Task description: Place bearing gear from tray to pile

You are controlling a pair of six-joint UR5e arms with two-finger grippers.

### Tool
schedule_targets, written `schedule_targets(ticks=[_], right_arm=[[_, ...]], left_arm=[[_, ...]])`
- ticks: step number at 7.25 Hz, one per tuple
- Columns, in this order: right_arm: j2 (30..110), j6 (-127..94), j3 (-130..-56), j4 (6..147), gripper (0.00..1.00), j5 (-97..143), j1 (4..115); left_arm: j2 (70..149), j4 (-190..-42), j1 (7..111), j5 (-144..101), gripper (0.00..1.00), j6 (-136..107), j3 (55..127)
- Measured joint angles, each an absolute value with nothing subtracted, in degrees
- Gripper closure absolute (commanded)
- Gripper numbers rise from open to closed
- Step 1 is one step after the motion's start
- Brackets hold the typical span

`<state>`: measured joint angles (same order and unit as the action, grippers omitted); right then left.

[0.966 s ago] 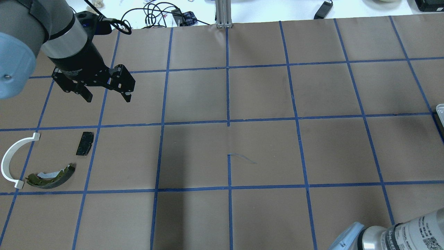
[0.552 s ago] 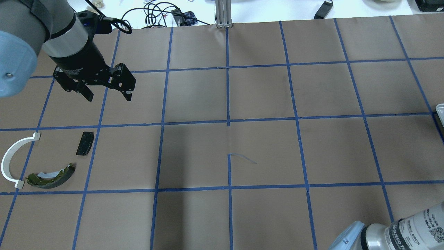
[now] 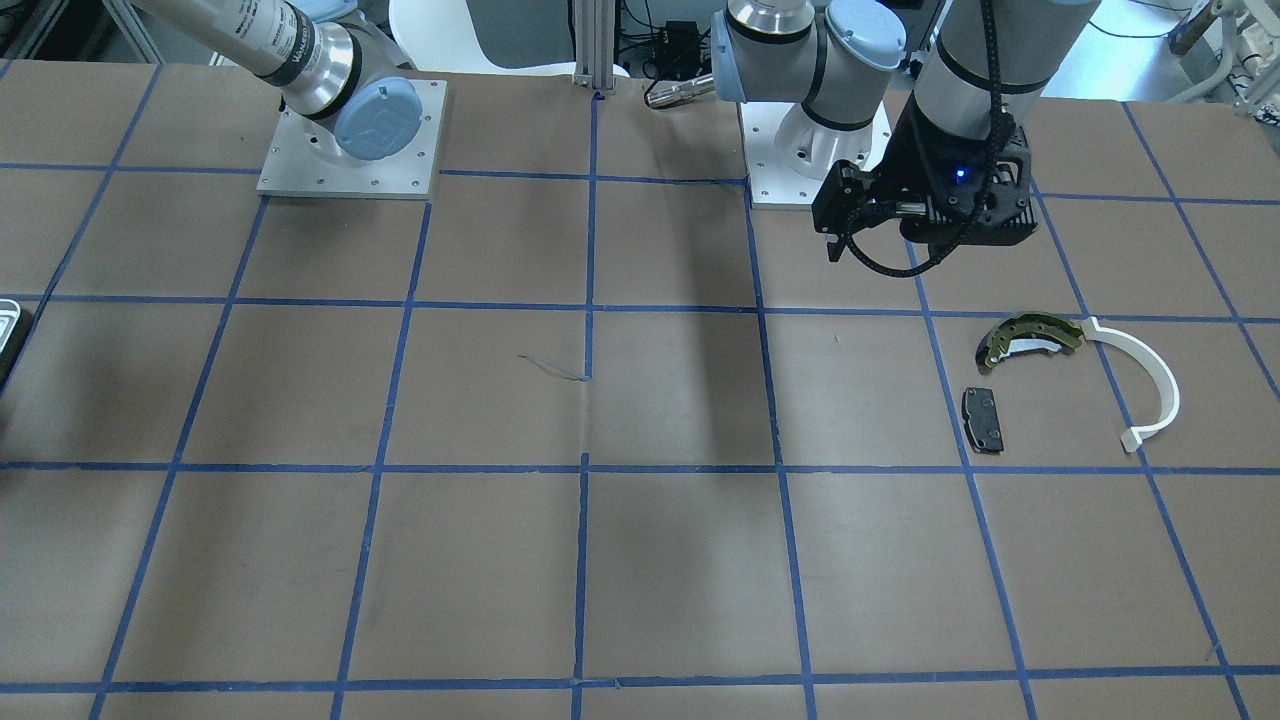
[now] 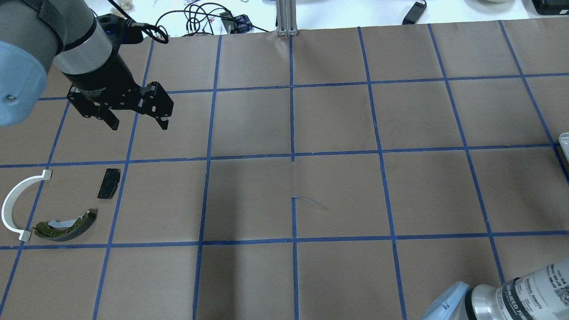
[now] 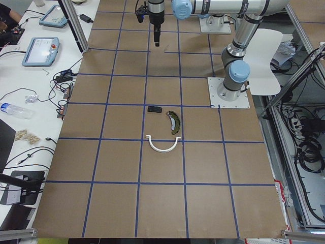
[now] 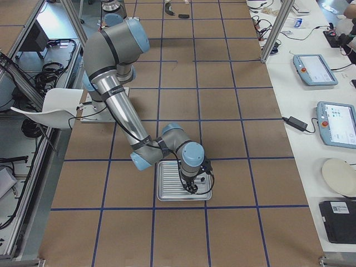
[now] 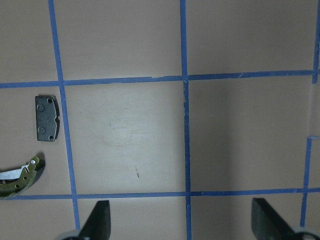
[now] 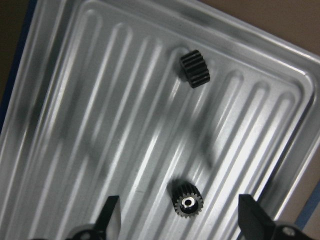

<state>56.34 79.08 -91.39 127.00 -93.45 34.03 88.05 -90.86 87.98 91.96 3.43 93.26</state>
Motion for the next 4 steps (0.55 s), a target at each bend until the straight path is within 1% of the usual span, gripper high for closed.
schedule_targets(ticks=[1, 2, 3, 4], right_arm=[[56.12, 79.45, -91.36, 127.03, 0.28, -93.45, 33.94], [55.99, 79.62, -91.33, 127.02, 0.29, -93.51, 33.89], [55.81, 79.77, -91.33, 126.99, 0.32, -93.56, 33.83], [55.61, 79.93, -91.25, 126.95, 0.40, -93.63, 33.79]], left_arm=[[88.01, -90.87, 87.98, 92.01, 0.00, 3.46, 93.33], [87.95, -90.86, 87.98, 92.03, 0.00, 3.51, 93.36], [87.94, -90.78, 87.98, 92.01, 0.00, 3.45, 93.37], [87.92, -90.67, 87.98, 92.00, 0.00, 3.43, 93.40]])
